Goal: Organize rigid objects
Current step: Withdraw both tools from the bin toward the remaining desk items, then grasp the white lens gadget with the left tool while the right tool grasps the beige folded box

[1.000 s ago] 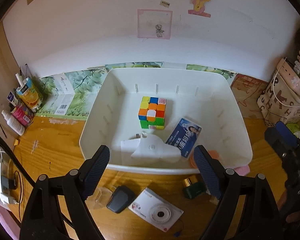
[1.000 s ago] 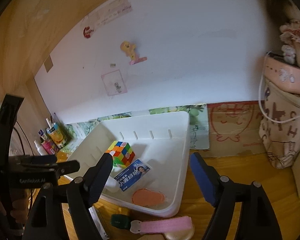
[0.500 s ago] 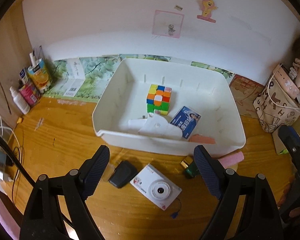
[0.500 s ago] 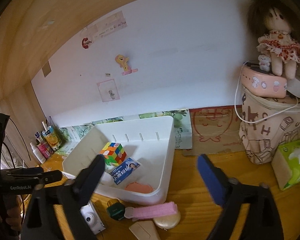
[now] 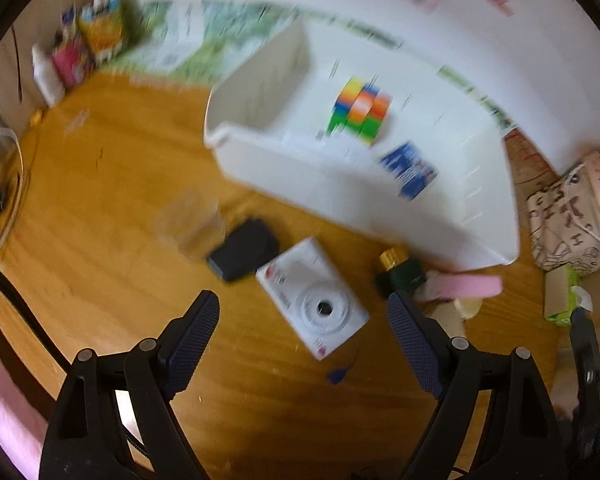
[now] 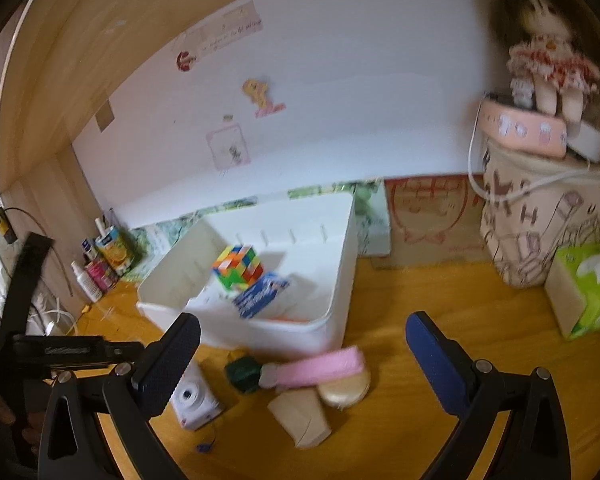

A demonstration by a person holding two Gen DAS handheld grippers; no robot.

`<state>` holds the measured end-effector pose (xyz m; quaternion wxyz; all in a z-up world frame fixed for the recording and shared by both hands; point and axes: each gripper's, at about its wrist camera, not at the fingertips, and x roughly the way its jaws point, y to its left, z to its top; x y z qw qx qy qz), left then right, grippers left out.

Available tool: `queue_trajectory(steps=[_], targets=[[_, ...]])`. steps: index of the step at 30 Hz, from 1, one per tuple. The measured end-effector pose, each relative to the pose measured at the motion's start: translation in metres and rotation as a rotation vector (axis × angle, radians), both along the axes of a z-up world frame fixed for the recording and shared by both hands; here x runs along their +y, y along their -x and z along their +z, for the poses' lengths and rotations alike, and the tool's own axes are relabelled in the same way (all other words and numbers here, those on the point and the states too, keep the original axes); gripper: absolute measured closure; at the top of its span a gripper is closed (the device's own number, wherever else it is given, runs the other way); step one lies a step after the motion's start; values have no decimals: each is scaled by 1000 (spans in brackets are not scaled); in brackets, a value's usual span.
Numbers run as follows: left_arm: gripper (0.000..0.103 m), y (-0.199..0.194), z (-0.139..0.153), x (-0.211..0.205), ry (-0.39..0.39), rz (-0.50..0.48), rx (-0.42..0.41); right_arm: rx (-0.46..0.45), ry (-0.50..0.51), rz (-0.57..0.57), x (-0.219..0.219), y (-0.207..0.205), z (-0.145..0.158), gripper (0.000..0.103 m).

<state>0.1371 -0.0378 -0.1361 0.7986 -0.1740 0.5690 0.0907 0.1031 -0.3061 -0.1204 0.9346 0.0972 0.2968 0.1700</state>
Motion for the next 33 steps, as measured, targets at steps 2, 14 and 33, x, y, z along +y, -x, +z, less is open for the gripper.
queue_trajectory(steps=[2,14,33], targets=[[15,0,-12,1,32,20,52,26,6,32,6,4,-7,0],[14,-5,-54,0,165,88,171,153,139,166,35,7,-47,0],[14,-45,-94,-8,159,153,306,361,205,183,43,-21,-96,9]])
